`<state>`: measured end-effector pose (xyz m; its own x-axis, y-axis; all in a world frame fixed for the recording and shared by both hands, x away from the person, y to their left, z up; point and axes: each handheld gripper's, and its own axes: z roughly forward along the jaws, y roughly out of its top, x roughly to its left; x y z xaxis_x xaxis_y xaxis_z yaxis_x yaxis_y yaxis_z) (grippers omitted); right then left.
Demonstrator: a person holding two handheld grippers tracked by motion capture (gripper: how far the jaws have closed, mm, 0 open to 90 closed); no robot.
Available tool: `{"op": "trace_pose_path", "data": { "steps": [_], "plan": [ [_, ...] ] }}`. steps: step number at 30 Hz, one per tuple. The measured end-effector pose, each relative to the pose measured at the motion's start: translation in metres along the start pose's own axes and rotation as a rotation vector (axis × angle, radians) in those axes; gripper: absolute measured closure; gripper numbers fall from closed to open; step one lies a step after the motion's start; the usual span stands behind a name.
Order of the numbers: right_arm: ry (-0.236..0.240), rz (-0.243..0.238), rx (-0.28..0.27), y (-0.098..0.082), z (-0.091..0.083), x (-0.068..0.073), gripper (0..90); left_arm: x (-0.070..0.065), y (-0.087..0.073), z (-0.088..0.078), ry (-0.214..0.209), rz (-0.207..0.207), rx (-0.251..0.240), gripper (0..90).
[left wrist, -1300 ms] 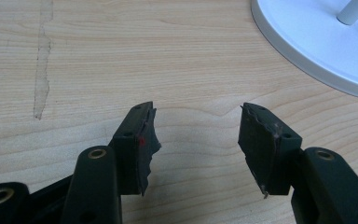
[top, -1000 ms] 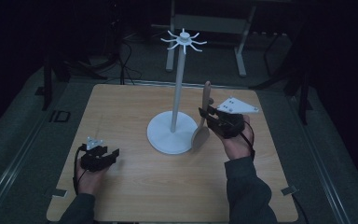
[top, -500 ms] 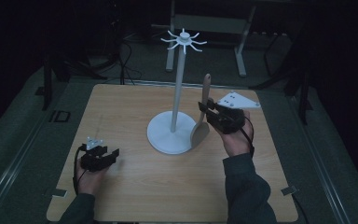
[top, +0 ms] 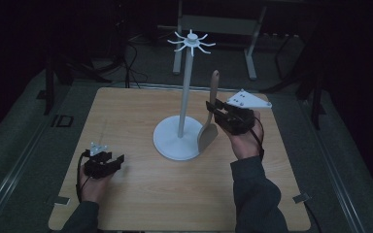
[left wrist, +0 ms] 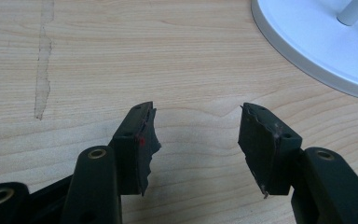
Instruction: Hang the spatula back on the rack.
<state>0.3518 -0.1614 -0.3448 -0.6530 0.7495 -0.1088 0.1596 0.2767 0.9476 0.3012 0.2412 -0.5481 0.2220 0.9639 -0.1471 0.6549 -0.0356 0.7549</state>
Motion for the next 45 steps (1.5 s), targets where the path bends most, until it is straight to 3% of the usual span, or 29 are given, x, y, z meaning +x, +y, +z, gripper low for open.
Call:
{"op": "trace_pose_path", "data": {
  "steps": [45],
  "plan": [
    [0.001,0.05,0.026,0.032,0.019,-0.011,75.5,0.001,0.0,0.0,0.0,-0.006,-0.003,46.0]
  ]
}}
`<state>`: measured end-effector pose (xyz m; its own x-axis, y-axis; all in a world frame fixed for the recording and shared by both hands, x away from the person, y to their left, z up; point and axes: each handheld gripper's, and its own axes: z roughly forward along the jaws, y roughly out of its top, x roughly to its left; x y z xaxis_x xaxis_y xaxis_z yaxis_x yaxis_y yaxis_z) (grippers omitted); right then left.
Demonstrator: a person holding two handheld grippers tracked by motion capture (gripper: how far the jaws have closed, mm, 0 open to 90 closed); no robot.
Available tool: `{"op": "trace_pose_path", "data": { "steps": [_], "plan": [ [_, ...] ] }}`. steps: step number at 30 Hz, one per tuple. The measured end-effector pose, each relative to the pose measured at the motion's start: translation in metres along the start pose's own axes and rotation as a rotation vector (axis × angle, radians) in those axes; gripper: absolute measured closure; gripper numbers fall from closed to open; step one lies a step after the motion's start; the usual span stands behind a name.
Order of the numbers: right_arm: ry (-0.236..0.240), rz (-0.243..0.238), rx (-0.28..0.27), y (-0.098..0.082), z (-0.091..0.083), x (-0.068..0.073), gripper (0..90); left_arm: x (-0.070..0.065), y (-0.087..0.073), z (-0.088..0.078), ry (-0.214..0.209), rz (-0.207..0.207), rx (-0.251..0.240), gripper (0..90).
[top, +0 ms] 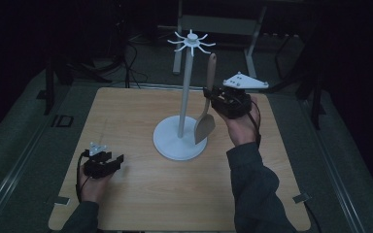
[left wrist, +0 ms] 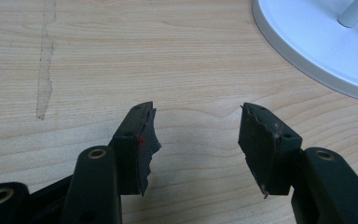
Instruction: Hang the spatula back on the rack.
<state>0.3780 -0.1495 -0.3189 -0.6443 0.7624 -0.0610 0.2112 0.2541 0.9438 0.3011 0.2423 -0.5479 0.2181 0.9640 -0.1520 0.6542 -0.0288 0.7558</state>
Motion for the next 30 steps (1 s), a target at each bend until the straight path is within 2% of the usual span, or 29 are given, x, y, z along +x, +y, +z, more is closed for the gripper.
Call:
{"op": "trace_pose_path", "data": {
  "steps": [10,30],
  "plan": [
    [-0.002,0.016,0.005,0.006,0.005,-0.002,75.6,0.0,0.0,0.0,0.0,0.0,0.001,46.0],
    [0.008,0.008,0.027,0.014,0.015,-0.001,75.5,0.0,0.0,0.0,0.001,0.0,0.0,45.9]
  ]
}}
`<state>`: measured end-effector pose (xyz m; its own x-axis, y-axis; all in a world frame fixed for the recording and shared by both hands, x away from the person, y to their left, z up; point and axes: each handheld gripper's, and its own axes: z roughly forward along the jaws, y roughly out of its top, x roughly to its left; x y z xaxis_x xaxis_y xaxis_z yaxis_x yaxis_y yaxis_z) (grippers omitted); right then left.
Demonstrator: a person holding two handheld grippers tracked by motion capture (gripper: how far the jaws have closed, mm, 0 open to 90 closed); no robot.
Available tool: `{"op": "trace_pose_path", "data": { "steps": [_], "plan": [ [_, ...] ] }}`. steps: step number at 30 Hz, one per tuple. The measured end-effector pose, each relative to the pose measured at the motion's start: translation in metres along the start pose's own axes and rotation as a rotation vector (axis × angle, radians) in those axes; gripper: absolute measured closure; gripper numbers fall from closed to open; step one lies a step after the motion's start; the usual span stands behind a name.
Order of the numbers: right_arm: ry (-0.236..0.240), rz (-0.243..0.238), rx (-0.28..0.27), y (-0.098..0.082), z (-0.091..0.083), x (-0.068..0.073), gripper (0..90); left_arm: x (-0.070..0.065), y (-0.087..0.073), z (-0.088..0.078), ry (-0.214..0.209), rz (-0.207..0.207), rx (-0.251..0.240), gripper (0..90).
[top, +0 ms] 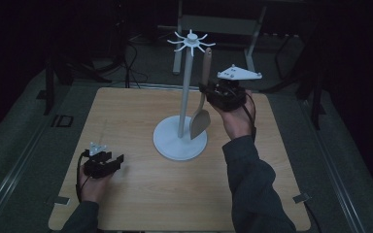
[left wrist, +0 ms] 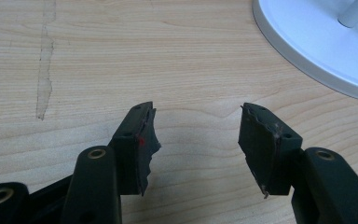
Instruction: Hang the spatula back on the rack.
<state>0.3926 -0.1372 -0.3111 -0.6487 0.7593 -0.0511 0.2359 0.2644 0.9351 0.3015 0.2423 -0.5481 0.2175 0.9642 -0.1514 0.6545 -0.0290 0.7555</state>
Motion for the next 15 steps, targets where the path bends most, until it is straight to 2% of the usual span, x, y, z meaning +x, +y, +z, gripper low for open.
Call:
{"op": "trace_pose_path", "data": {
  "steps": [15],
  "plan": [
    [-0.004,0.003,0.005,0.0029,0.0086,0.0014,75.5,-0.0001,-0.0001,0.0,0.0,0.0,0.0,45.9]
  ]
}}
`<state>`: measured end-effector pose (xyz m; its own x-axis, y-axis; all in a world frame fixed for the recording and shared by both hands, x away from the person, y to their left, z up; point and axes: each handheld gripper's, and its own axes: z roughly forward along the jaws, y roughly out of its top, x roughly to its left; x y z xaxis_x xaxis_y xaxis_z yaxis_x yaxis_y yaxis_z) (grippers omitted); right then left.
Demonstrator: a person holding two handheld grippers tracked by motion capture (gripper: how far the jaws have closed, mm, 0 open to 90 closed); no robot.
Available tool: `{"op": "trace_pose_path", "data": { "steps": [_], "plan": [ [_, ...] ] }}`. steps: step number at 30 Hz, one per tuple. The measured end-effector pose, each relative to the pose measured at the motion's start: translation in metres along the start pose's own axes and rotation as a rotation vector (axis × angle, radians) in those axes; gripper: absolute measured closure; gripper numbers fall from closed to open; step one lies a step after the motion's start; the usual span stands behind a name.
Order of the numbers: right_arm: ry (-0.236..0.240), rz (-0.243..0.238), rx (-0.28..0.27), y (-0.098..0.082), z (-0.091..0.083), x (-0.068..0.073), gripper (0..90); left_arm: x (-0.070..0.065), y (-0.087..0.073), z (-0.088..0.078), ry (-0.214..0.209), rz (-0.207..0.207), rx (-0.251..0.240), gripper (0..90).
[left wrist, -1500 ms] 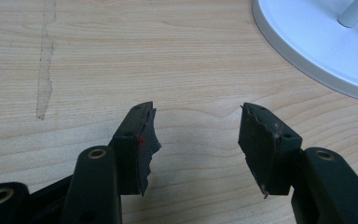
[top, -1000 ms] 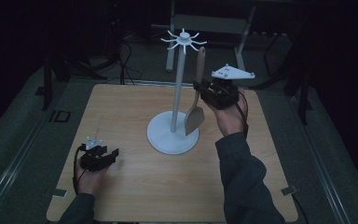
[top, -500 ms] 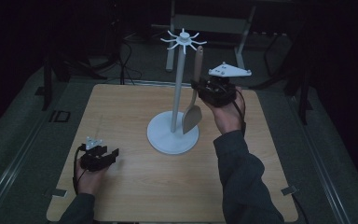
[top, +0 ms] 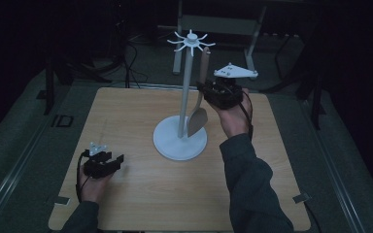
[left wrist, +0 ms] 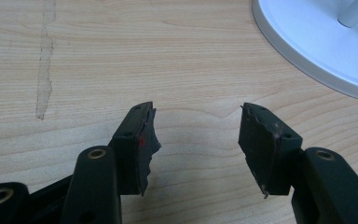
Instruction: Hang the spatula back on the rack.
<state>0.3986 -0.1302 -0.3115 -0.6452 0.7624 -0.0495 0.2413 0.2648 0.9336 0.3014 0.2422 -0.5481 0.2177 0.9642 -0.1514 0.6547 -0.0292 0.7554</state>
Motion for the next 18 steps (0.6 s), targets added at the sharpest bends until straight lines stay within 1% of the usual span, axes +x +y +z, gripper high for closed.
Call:
{"op": "trace_pose_path", "data": {
  "steps": [5,9,18],
  "plan": [
    [0.0,-0.002,0.004,-0.001,0.004,0.002,75.6,0.0,0.0,0.0,0.0,0.002,0.0,45.9],
    [-0.003,0.009,0.006,-0.002,0.008,0.003,75.6,0.0,0.0,0.0,-0.001,0.0,-0.001,45.9],
    [0.002,0.014,-0.009,-0.003,0.013,0.004,74.4,0.0,0.0,-0.001,-0.001,-0.001,-0.001,45.9]
  ]
}}
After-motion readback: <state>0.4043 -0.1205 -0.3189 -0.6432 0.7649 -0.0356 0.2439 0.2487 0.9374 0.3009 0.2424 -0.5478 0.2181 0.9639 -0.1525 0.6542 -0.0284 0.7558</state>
